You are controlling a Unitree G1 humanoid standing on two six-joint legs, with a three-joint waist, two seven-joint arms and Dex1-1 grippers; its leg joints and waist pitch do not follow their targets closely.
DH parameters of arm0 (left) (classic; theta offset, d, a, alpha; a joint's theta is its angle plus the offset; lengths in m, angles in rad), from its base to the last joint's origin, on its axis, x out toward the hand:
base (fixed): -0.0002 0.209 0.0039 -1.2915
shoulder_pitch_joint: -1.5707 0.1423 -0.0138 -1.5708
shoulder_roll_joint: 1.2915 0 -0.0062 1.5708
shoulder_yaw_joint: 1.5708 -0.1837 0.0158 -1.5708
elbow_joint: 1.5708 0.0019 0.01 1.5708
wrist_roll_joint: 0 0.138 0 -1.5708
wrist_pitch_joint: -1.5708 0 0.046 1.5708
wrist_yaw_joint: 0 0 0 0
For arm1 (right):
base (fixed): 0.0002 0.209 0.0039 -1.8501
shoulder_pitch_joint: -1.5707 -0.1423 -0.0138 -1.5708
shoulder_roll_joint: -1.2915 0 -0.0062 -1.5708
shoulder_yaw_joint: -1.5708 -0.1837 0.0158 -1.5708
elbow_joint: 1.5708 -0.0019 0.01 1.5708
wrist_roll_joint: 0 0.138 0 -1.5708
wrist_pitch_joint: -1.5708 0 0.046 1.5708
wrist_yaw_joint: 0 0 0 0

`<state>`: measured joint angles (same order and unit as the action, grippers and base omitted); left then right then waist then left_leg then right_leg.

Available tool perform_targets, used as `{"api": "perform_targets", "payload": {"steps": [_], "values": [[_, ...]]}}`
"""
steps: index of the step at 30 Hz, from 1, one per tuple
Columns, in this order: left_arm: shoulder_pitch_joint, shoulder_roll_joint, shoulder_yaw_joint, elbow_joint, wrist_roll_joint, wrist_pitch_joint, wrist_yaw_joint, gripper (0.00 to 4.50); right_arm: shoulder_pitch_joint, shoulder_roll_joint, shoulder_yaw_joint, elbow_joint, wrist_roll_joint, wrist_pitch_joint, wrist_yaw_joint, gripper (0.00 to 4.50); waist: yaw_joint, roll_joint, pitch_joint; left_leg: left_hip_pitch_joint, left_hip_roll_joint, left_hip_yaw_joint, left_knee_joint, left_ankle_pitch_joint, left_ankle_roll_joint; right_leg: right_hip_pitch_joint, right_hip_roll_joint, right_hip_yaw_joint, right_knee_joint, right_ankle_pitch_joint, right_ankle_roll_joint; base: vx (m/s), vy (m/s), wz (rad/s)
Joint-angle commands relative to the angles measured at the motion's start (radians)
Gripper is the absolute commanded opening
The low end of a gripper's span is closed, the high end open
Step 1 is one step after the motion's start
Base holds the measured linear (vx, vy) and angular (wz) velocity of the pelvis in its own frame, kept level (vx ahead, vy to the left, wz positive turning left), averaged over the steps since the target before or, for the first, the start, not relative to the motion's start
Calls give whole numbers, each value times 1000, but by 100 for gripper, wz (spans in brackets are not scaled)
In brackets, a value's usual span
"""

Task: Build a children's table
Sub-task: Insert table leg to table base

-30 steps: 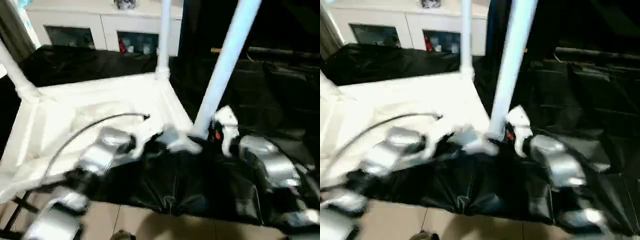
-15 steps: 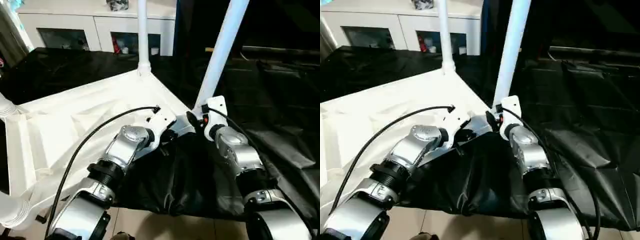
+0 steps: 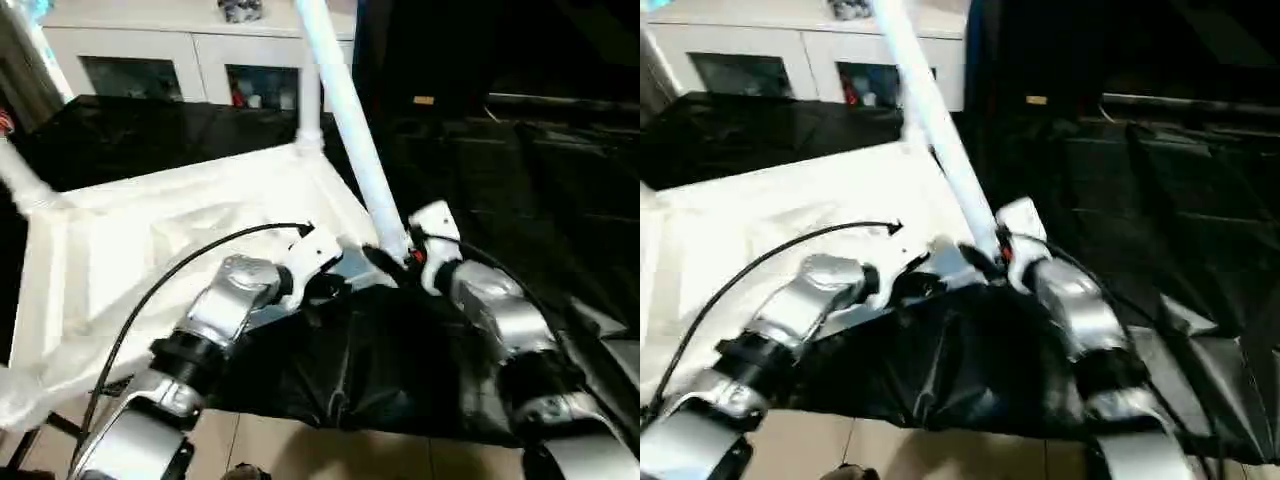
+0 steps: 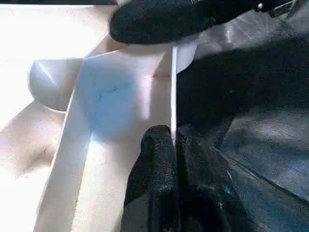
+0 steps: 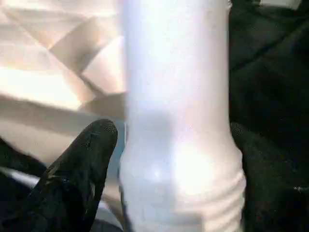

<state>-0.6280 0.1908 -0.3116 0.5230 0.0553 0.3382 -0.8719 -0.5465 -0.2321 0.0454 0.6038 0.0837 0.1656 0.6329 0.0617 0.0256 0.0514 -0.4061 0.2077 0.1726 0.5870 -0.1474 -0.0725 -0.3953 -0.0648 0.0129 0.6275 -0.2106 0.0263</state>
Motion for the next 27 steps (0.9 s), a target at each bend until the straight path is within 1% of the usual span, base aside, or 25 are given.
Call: {"api": "perform_targets", "payload": {"steps": [1,2,3,4,5,7,8,10,11,14,15,16,17,18,20,21,23,26,27], "values": [[-6,-8,8,-36,-36,-40,-8,0,11,2,17,-7,11,7,27,372,-2,-13,-66,31,6,6,-63,-251,12,34,-40,6,-85,-130,-228,0,0,0],[-8,-6,12,-32,-32,-40,-4,0,16,-2,15,-7,13,4,28,356,-2,-16,-66,31,5,6,-63,-253,12,35,-40,6,-86,-138,-226,0,0,0],[-9,-5,14,-30,-29,-41,-1,0,22,-3,14,-10,14,2,30,346,-2,-16,-66,30,6,6,-63,-251,13,33,-41,7,-87,-143,-223,0,0,0],[-8,-5,16,-29,-27,-41,1,0,27,-5,13,-15,15,1,33,338,-1,-17,-67,30,6,7,-62,-245,16,33,-41,7,-86,-138,-222,0,0,0],[-7,-4,20,-30,-25,-40,5,0,37,-5,10,-23,19,4,35,338,0,-21,-67,29,6,7,-62,-237,18,34,-41,7,-86,-132,-221,0,0,0],[-4,2,24,-31,-21,-44,11,0,65,-6,4,-48,26,11,38,326,1,-19,-67,27,5,6,-62,-215,26,35,-40,6,-83,-107,-218,0,0,0],[-1,6,25,-31,-22,-46,11,0,75,-5,2,-52,28,14,39,313,1,-20,-67,26,5,6,-63,-214,27,35,-40,6,-83,-108,-217,0,0,0],[5,11,27,-34,-23,-47,10,0,86,-4,2,-53,27,13,37,294,1,-16,-66,28,6,6,-63,-229,26,32,-41,6,-85,-127,-218,0,0,0],[6,11,28,-35,-23,-47,11,0,87,-4,2,-53,27,13,37,288,0,-17,-66,27,5,6,-63,-234,24,32,-41,6,-86,-135,-217,0,0,0],[12,16,35,-44,-27,-45,13,0,91,0,-1,-55,28,13,31,254,0,-13,-65,28,6,5,-65,-248,15,30,-42,7,-88,-159,-213,0,0,0],[15,21,39,-49,-29,-48,12,0,91,4,-6,-55,30,14,23,243,-1,-14,-65,27,6,5,-65,-247,14,30,-41,7,-87,-155,-212,0,0,0],[16,23,40,-51,-30,-50,11,0,91,5,-7,-55,31,14,19,243,-1,-13,-65,27,7,4,-66,-247,13,30,-42,7,-87,-152,-212,0,0,0],[18,27,42,-55,-32,-58,9,0,89,6,-9,-54,31,14,12,232,-1,-13,-65,27,6,4,-66,-245,12,30,-41,7,-87,-148,-212,0,0,0],[21,29,44,-61,-34,-63,11,0,87,6,-10,-53,33,14,8,211,-2,-12,-65,26,5,4,-67,-246,10,31,-41,6,-87,-147,-211,0,0,0],[26,33,47,-73,-38,-67,9,0,85,7,-10,-51,34,10,4,206,-2,-12,-66,27,6,4,-67,-244,10,31,-41,7,-86,-139,-212,0,0,0],[33,38,48,-89,-40,-72,8,0,84,6,-9,-53,36,10,3,206,-3,-14,-65,26,6,4,-67,-246,10,31,-41,6,-86,-140,-212,0,0,0],[35,40,48,-94,-40,-73,9,0,83,7,-8,-54,36,11,4,179,-4,-13,-66,25,5,4,-66,-239,12,31,-41,7,-86,-133,-212,0,0,0],[53,42,48,-128,-49,-73,1,0,84,5,-12,-64,30,6,-11,179,-4,-13,-67,24,5,5,-66,-226,14,33,-40,7,-85,-119,-213,0,0,0],[59,42,48,-138,-52,-69,-1,0,81,8,-22,-67,42,15,-12,179,-4,-14,-67,25,5,5,-66,-220,15,33,-40,7,-84,-113,-214,0,0,0]]}}
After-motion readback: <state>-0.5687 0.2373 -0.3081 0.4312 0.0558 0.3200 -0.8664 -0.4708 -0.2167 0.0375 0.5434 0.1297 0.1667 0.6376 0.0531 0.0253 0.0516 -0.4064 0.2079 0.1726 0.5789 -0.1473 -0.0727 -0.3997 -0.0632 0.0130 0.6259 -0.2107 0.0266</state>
